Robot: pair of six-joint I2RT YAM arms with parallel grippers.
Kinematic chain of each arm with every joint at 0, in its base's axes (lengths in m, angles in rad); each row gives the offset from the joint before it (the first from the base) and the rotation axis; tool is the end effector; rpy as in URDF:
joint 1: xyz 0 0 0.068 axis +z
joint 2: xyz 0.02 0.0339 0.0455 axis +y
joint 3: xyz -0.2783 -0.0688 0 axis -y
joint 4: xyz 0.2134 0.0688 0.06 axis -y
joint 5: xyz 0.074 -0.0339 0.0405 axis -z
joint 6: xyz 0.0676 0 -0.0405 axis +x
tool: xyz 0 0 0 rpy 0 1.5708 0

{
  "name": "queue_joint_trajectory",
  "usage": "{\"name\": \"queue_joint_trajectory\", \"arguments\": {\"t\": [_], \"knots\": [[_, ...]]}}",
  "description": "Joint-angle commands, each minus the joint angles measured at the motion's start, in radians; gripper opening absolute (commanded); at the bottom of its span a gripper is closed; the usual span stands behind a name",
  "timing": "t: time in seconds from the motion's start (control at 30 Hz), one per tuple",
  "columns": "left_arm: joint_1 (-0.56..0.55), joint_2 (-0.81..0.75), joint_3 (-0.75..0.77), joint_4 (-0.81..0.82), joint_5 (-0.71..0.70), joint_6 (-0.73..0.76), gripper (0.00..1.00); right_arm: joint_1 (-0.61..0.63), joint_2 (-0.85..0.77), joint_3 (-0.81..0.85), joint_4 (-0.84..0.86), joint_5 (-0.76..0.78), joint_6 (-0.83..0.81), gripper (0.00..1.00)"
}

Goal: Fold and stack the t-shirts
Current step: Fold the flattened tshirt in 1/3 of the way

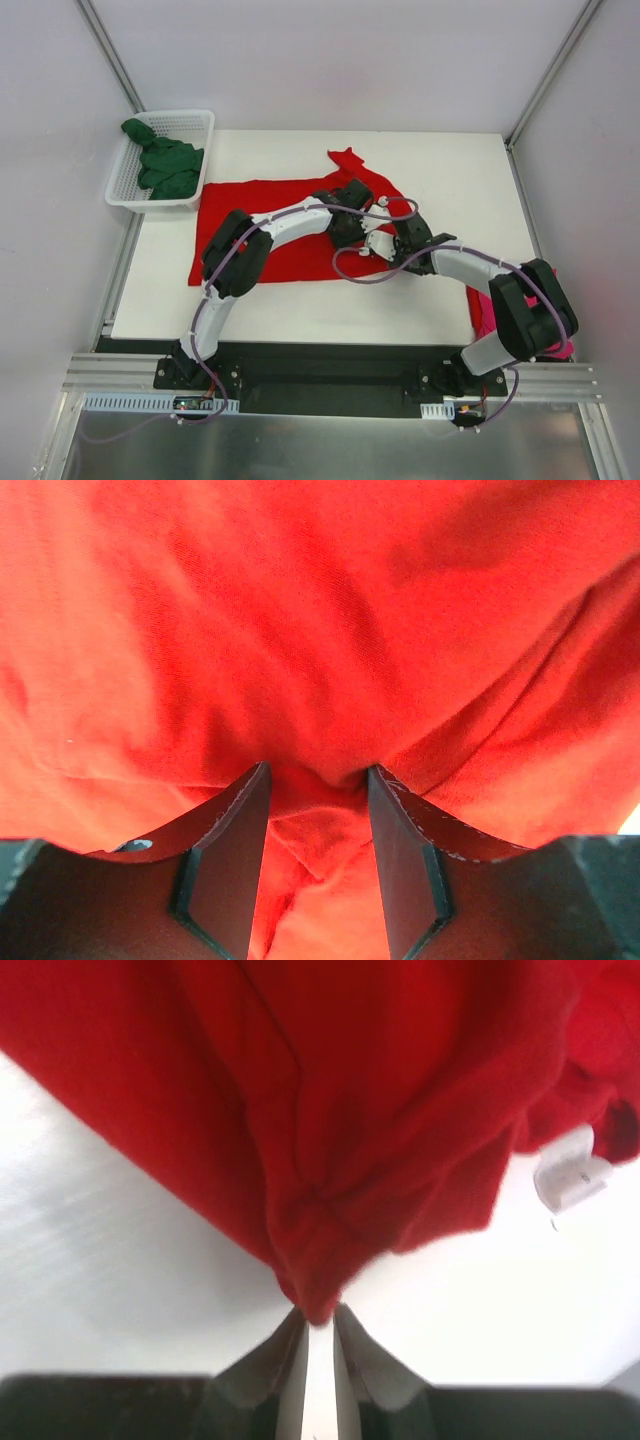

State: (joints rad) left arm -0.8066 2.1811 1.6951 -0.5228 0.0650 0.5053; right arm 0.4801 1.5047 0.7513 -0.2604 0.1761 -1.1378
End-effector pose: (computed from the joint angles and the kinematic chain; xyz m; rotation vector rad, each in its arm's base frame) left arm 0.3232 -0.3435 0.1752 1.5981 2.0366 -0.1953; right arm 0.2473 0.1154 0.1697 -1.8588 1.8651 -0.4630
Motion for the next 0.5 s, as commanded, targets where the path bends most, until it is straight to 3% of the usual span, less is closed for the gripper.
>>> {"name": "queue_joint_trajectory", "arguments": {"t": [0.0,0.13,0.23,0.47], "knots": [[-0.083,-0.104,-0.041,-0.203,0.179,0.11,0.43,-0.172,0.071,0.103,0.021,0.278,0.174,0.19],[-0.085,-0.109,-0.054,-0.2,0.179,0.111,0.43,-0.244,0.054,0.167,-0.052,0.264,0.203,0.19],[-0.085,-0.115,-0.071,-0.197,0.174,0.121,0.43,-0.294,0.025,0.249,-0.212,0.174,0.28,0.2],[-0.079,-0.098,-0.071,-0.174,0.139,0.107,0.44,-0.252,-0.104,0.243,-0.424,-0.014,0.335,0.24]]}}
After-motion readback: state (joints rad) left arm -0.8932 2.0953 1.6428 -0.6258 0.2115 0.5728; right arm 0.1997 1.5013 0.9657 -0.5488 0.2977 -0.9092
